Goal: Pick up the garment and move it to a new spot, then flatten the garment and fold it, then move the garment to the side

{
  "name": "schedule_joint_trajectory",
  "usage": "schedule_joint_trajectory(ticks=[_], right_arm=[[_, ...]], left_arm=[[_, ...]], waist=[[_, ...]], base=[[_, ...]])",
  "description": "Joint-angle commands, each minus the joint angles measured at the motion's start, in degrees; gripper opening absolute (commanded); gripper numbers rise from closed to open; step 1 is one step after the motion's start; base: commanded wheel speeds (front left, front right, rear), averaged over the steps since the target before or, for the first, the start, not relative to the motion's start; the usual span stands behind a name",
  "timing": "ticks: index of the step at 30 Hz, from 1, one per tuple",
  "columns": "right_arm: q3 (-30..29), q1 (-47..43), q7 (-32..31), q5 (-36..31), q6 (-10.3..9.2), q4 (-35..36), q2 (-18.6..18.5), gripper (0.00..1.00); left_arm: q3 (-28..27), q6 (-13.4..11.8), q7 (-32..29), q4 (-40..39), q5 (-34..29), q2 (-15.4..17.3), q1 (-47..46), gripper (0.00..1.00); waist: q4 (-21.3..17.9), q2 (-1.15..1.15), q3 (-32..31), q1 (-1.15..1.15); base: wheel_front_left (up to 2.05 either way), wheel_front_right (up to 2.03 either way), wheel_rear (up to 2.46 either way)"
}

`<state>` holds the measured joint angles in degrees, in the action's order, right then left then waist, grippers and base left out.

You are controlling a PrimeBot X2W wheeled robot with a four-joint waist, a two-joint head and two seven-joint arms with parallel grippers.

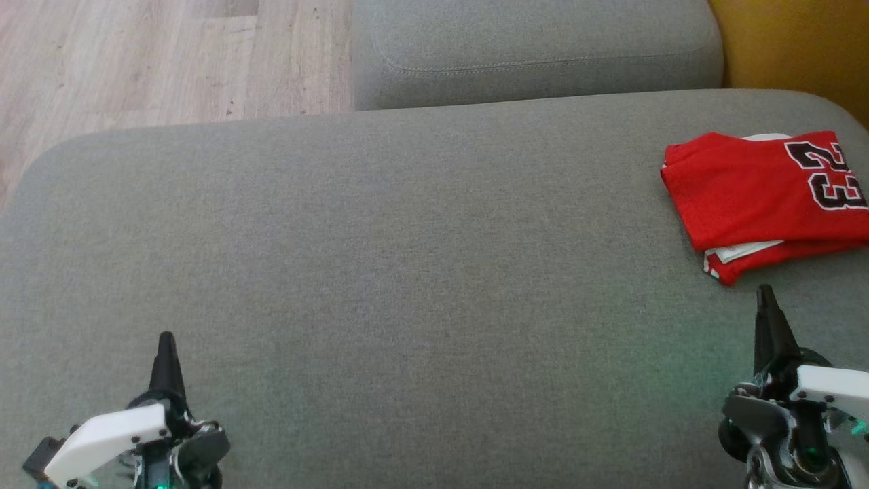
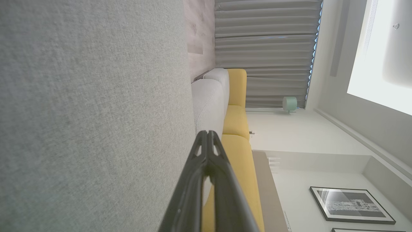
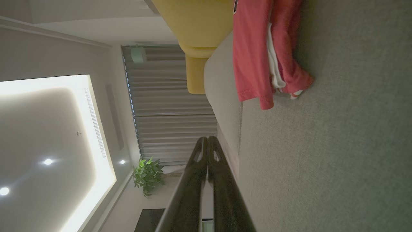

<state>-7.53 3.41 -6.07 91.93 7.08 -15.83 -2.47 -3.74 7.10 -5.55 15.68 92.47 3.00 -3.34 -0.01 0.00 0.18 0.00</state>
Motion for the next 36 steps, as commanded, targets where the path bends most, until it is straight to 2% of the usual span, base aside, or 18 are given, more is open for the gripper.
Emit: schedule_joint_trajectory(ticks=[1,36], right_arm=[[1.2,2.8,-0.2,0.4,0.41,1.8,-0.6,0.0],[1.1,2.8,-0.3,0.3,0.41,1.8,-0.5,0.0]], left_arm=[[-2.0,0.4,-0.3,-1.6,0.3,0.4,-2.8,0.0],[-2.3,0.4,-0.6,-1.6,0.1,0.2,-2.8,0.0]], waist=[[0.0,0.0,0.0,0.0],[0.0,0.0,0.0,0.0]], base=[[0.0,0.0,0.0],[0.0,0.0,0.0]])
